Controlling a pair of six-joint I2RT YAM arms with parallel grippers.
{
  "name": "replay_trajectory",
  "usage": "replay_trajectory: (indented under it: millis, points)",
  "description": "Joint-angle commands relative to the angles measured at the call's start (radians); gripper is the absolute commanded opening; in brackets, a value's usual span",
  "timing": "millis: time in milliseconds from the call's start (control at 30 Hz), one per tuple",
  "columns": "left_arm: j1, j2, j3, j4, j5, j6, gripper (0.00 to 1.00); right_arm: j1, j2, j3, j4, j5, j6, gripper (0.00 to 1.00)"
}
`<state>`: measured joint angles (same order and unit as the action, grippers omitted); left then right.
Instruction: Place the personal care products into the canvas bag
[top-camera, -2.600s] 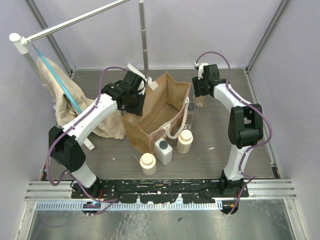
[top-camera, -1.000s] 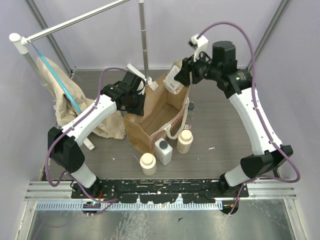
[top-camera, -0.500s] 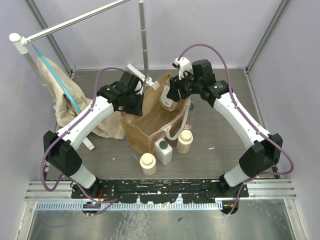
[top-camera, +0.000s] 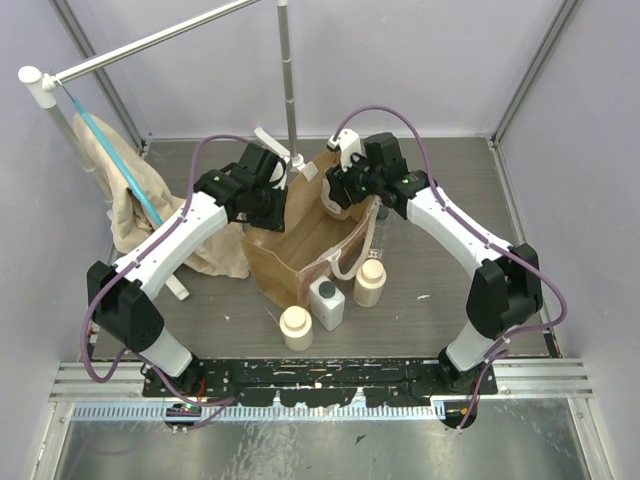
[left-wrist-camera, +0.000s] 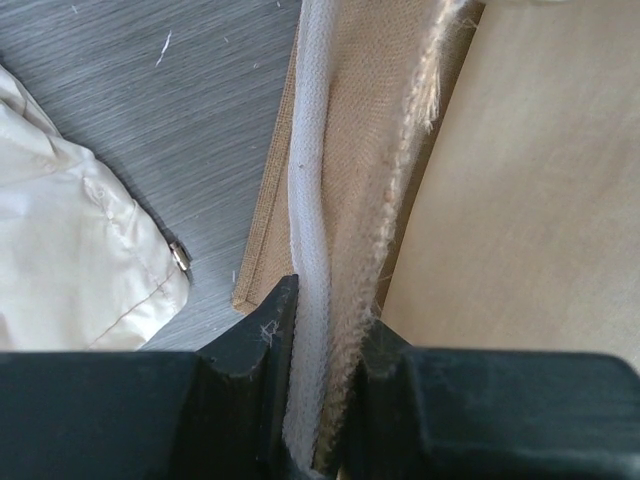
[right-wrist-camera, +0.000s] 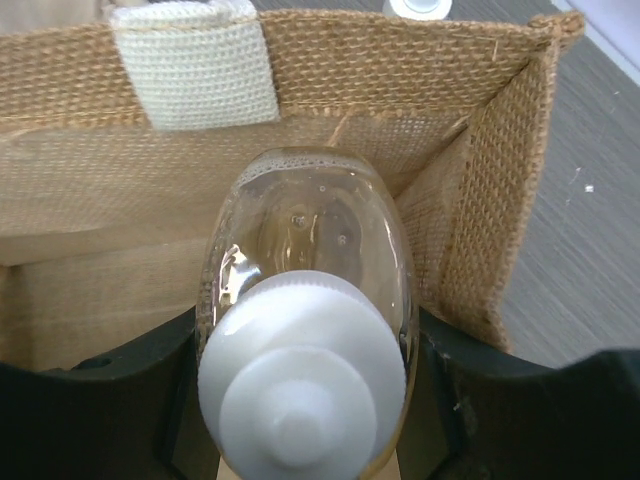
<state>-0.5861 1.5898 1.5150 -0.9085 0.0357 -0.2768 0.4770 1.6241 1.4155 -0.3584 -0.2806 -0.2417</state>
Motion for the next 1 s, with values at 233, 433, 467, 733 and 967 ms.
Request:
replay_trajectory:
  millis: [233,433,467,733,967]
  points:
    - [-0.003,0.022,0.027,0.013,0.002,0.022,0.03,0.029,0.037,-0.003,0.241,0.126,-0.115,0.01]
    - [-0.003,0.026,0.028,0.01,-0.011,0.027,0.03,0.031,0.059,-0.034,0.258,0.142,-0.122,0.01]
    - [-0.003,0.028,0.028,0.008,-0.011,0.029,0.04,0.031,0.064,-0.039,0.261,0.144,-0.121,0.01]
    - [-0.002,0.035,0.036,0.002,-0.013,0.038,0.04,0.031,0.097,-0.081,0.293,0.154,-0.096,0.01]
    - [-0.001,0.04,0.037,0.001,-0.014,0.042,0.03,0.026,0.119,-0.094,0.278,0.146,-0.048,0.41]
